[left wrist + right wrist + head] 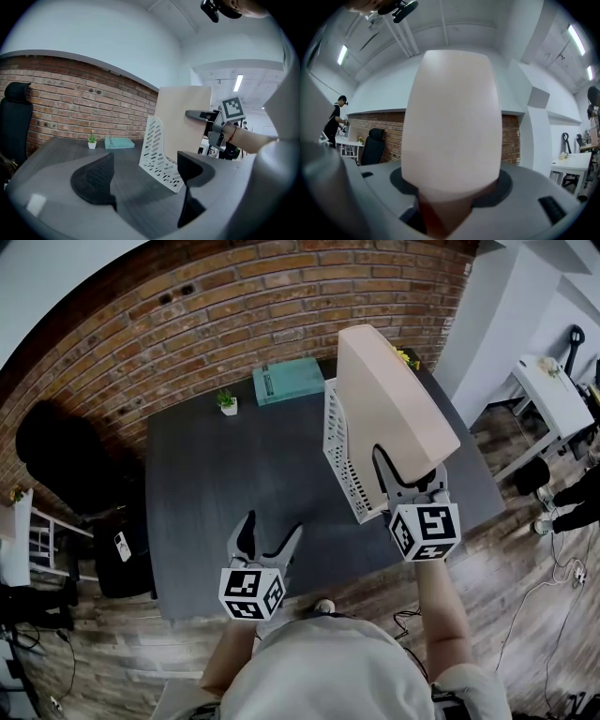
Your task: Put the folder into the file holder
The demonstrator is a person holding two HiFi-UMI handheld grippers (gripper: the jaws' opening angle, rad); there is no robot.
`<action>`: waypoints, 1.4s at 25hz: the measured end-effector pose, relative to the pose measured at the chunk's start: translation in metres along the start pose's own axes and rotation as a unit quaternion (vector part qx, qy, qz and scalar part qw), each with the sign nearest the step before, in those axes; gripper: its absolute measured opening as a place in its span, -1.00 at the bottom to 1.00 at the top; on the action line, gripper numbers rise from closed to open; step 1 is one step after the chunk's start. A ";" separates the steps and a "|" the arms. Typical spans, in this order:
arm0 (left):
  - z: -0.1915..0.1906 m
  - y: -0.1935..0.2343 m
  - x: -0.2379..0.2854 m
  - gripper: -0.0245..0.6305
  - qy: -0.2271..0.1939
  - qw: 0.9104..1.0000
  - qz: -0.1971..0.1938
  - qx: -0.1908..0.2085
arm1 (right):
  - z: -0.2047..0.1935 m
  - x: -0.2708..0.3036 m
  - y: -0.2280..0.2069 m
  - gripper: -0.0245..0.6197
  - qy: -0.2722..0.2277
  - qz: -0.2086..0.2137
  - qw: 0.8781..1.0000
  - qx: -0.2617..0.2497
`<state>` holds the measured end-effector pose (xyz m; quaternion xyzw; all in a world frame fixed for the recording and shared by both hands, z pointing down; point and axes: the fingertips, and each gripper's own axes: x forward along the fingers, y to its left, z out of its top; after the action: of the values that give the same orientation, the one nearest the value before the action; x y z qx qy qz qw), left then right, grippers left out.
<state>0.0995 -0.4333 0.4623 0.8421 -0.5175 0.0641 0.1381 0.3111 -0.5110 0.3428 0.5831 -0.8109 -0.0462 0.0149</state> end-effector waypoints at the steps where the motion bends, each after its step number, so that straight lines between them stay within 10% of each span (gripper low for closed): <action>1: 0.000 0.000 0.000 0.33 0.000 1.000 0.000 0.001 | -0.002 0.003 0.000 -0.06 0.003 0.001 1.000 -0.001; 35: -0.006 0.018 -0.022 0.33 0.008 1.000 0.021 -0.004 | -0.127 0.014 0.020 -0.05 0.081 -0.015 0.997 0.014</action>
<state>0.0739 -0.4207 0.4652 0.8302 -0.5338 0.0713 0.1440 0.2980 -0.5249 0.4710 0.5974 -0.7986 0.0120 0.0716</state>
